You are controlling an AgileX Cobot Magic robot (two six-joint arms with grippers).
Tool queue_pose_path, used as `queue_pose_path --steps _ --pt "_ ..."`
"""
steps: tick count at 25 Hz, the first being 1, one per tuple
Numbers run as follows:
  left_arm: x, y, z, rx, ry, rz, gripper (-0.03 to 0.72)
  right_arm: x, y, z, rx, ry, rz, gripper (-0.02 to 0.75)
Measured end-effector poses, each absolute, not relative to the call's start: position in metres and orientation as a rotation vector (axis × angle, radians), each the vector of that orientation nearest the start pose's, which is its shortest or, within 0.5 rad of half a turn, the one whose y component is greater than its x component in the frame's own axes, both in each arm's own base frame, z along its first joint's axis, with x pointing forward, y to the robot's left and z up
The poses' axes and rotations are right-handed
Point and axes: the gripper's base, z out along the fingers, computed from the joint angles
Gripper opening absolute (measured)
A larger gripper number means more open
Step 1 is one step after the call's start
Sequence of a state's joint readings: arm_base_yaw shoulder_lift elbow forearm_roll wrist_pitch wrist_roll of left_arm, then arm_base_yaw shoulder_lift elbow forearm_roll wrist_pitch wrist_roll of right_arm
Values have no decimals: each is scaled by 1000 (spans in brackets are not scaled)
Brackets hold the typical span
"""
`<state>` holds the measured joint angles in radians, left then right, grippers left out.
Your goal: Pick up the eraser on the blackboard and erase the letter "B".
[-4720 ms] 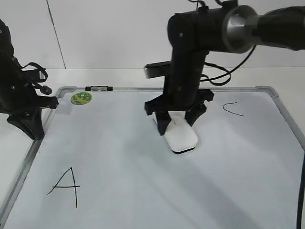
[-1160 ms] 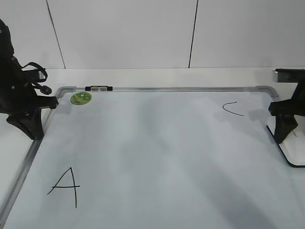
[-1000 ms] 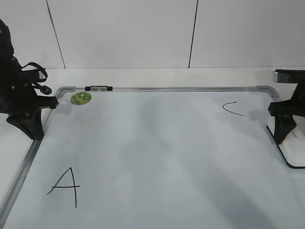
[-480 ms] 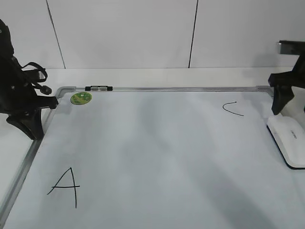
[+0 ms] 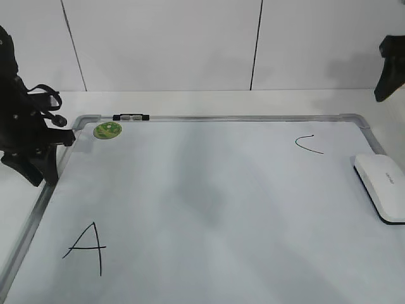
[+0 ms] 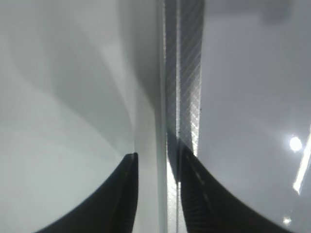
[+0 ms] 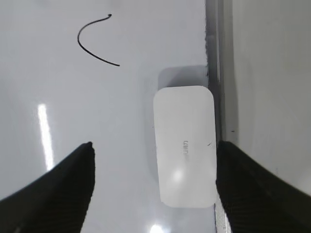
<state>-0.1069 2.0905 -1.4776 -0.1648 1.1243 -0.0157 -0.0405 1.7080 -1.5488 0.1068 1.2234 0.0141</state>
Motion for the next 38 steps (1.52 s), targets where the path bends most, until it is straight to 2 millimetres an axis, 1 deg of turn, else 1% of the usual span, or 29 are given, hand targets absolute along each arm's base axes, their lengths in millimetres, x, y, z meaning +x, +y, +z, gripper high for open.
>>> queue_pose_path --steps 3,5,7,11,13,15,18,21,24,27,30,32,34,36,38 --pt "390 -55 155 33 3224 -211 268 339 -3 338 106 2792 164 594" --pt "388 -53 163 59 3223 -176 282 329 -3 354 101 2748 167 594" --pt "383 -50 175 84 3222 -137 288 317 -2 369 96 2701 171 594" --pt "376 -47 207 110 3154 -91 290 284 1 400 85 2609 192 593" --pt "371 -46 228 114 3101 -88 290 263 2 412 79 2565 193 593" --pt "364 -45 251 114 3041 -93 290 242 3 420 74 2533 191 593" --pt "346 -43 291 116 2939 -101 291 205 5 428 67 2483 188 590" --pt "324 -40 329 116 2835 -108 288 167 6 426 61 2443 186 589" --pt "298 -38 365 116 2722 -118 288 131 6 417 58 2411 157 589" --pt "268 -36 397 114 2619 -147 288 91 3 404 57 2366 88 587" --pt "237 -33 423 116 2525 -162 278 51 2 388 57 2301 42 587" --pt "215 -31 433 116 2477 -166 261 30 2 376 56 2259 30 587" --pt "191 -28 435 136 2444 -160 247 10 3 363 54 2214 27 587" --pt "166 -26 433 154 2420 -154 241 -4 3 351 52 2181 25 587" --pt "140 -23 427 169 2401 -149 238 -13 3 339 52 2162 23 586"
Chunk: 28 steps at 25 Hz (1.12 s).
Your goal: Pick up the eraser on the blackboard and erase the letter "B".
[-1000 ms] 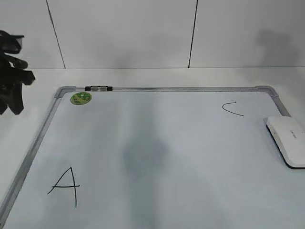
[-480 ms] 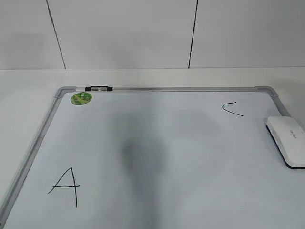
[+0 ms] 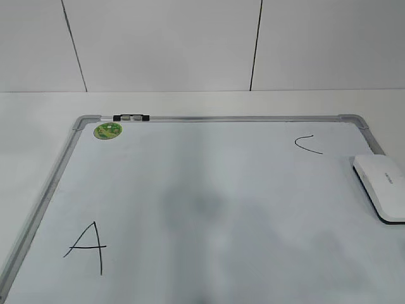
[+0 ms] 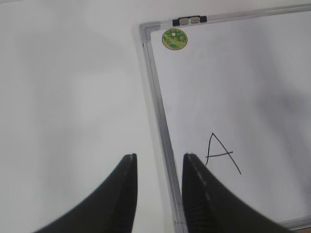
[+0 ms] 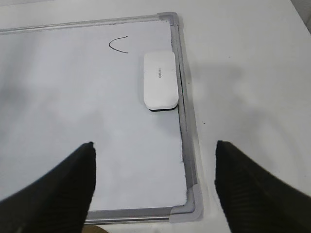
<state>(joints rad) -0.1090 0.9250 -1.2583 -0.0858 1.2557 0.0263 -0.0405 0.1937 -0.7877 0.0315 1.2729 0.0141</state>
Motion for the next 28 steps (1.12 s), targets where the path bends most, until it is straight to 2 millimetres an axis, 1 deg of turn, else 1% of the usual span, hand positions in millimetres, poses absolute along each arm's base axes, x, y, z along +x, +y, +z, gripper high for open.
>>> queue_pose_path --steps 1,4,5,8,12,16,19,20,22,26,28 --pt "127 -21 424 171 2386 -148 237 -16 3 334 51 2158 23 586" --pt "90 -17 406 175 2358 -147 237 -20 4 321 51 2158 23 586" --pt "76 -16 402 175 2333 -148 237 -19 4 318 52 2166 23 586" --pt "40 -12 384 175 2277 -148 237 -16 3 309 53 2197 23 586" --pt "5 -8 359 176 2206 -147 237 -10 3 297 20 2238 7 585" --pt "-15 -6 332 175 2163 -147 237 -5 3 286 -11 2262 -7 585" --pt "-21 -5 307 175 2169 -147 236 -1 3 275 -36 2289 -9 585" --pt "-21 -5 297 176 2180 -147 235 -2 4 274 -46 2275 -11 585" --pt "-23 -5 284 176 2180 -147 235 -5 4 274 -57 2244 -9 585" --pt "-20 -6 283 172 2154 -151 235 -15 5 272 -67 2165 -13 585" --pt "-18 -6 283 168 2136 -152 235 -14 5 271 -69 2142 -15 585"
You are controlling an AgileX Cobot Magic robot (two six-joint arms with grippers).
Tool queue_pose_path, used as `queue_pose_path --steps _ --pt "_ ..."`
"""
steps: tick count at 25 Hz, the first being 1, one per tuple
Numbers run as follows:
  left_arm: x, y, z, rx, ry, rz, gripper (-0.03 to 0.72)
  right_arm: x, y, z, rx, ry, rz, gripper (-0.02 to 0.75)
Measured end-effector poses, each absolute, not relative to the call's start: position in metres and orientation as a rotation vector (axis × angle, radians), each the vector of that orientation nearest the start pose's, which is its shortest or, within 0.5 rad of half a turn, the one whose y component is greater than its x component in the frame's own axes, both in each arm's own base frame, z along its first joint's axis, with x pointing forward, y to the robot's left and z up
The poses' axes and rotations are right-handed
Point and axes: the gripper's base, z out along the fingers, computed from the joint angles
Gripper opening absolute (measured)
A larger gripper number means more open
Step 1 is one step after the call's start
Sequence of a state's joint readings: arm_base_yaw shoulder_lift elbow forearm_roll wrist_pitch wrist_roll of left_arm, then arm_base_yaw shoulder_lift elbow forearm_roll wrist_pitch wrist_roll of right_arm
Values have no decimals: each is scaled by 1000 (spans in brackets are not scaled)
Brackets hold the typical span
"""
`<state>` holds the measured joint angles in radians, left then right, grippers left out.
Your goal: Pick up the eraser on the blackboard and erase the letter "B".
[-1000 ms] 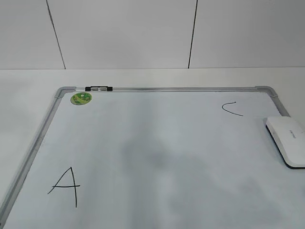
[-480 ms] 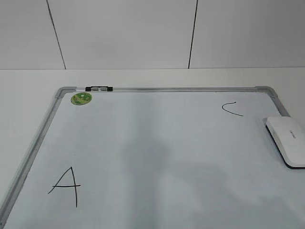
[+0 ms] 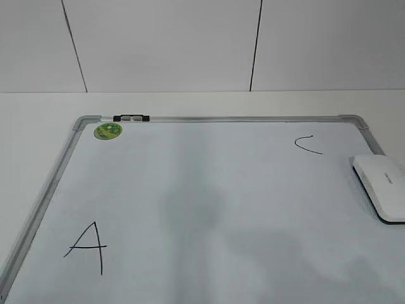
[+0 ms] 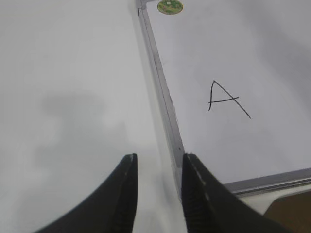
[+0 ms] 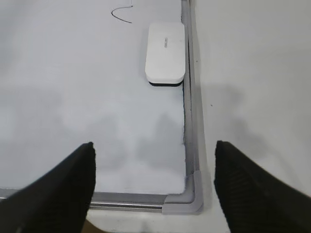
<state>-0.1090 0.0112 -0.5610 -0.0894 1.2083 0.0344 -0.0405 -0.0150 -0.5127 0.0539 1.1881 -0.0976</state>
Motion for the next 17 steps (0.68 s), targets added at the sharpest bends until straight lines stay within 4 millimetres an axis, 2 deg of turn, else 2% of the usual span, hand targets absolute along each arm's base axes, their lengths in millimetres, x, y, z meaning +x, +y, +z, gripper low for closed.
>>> queue_pose_path --steps 5,17 --pt "-10 -6 280 158 2088 -153 235 -12 5 269 -67 2129 -16 585" --pt "-9 -6 280 157 2080 -153 235 -11 5 269 -67 2126 -14 585"
